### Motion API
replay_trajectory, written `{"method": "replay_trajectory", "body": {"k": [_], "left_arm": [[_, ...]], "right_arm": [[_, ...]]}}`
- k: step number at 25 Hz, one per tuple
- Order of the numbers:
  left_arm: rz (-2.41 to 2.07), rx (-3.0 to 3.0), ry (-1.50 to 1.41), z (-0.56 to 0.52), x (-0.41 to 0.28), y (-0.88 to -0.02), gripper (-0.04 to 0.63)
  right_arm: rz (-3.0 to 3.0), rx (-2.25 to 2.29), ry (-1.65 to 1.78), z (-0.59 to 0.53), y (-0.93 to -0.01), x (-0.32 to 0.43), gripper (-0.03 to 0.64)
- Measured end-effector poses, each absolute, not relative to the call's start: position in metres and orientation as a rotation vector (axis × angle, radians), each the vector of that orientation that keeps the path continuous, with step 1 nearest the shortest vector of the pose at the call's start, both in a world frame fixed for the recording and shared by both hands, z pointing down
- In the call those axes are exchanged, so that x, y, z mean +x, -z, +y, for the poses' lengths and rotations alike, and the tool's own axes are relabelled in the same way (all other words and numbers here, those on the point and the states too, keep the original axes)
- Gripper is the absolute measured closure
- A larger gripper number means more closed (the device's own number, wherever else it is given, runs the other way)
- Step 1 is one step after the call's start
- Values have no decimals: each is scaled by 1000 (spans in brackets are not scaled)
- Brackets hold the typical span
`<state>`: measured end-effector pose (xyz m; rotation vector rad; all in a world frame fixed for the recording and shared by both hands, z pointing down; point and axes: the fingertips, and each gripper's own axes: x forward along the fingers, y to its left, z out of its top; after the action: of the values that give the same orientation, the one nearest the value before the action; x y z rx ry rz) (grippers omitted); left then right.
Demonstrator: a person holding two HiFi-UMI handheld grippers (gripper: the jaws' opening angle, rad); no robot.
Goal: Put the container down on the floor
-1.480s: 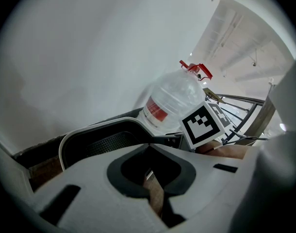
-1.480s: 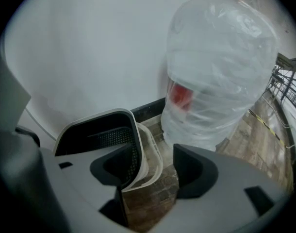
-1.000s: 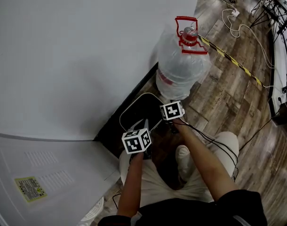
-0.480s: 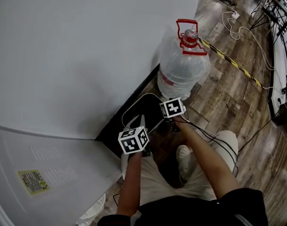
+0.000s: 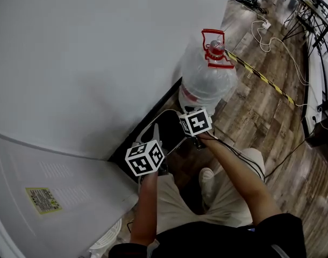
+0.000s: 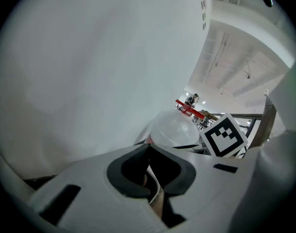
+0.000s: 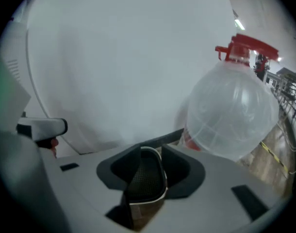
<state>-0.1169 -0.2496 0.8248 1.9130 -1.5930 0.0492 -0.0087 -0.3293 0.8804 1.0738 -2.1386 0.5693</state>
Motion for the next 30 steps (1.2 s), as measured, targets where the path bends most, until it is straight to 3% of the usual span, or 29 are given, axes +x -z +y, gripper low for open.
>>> {"method": "replay_trajectory", "body": {"k": [10,30], "left_arm": [[-1617,2016,-56,-249,-117,-785,583],[-1688,1973,-49,-282,-126,-717,583]], "right_arm": [[-2339,1082,-401,-311,-787,-44,571],[-2587,1029,-335,-337,-679,-67,581]]}}
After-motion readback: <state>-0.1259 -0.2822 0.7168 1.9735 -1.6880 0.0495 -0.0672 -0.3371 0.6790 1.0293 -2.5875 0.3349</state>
